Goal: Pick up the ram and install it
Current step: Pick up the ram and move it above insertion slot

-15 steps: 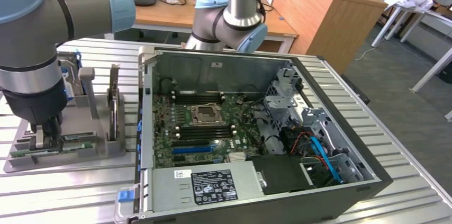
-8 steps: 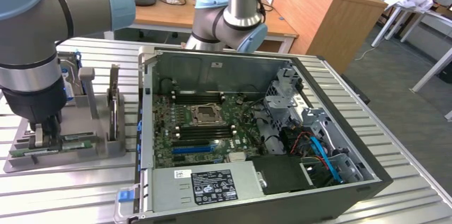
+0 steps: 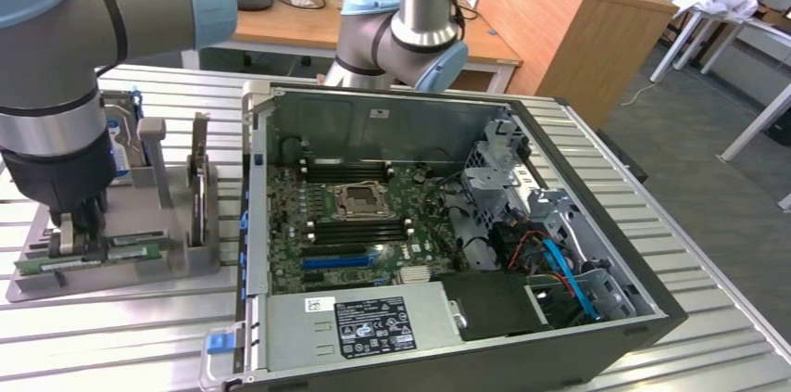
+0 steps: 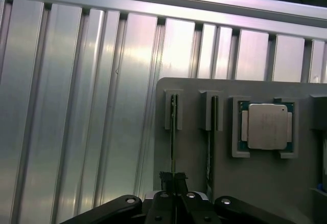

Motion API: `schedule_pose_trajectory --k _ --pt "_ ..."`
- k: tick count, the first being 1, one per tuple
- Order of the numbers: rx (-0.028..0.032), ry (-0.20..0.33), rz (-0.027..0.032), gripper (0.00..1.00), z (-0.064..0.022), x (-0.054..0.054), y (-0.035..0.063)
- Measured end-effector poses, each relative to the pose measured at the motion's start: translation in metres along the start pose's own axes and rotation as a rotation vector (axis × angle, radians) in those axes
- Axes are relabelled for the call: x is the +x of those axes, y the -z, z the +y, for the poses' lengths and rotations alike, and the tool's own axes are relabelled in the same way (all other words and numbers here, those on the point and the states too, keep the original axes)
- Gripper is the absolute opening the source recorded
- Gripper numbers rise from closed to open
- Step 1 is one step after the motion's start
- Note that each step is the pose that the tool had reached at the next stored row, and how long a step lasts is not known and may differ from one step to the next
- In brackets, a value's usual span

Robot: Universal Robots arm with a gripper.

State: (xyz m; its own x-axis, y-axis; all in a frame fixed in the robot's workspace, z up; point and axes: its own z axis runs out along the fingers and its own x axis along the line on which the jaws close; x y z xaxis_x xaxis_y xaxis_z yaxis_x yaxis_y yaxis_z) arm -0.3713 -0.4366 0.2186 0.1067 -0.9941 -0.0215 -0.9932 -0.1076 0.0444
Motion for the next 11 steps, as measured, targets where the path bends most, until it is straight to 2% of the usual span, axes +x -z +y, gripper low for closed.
schedule_pose_trajectory --k 11 --pt "0.0 0.0 -0.0001 0.11 0.0003 -0.0002 0.0076"
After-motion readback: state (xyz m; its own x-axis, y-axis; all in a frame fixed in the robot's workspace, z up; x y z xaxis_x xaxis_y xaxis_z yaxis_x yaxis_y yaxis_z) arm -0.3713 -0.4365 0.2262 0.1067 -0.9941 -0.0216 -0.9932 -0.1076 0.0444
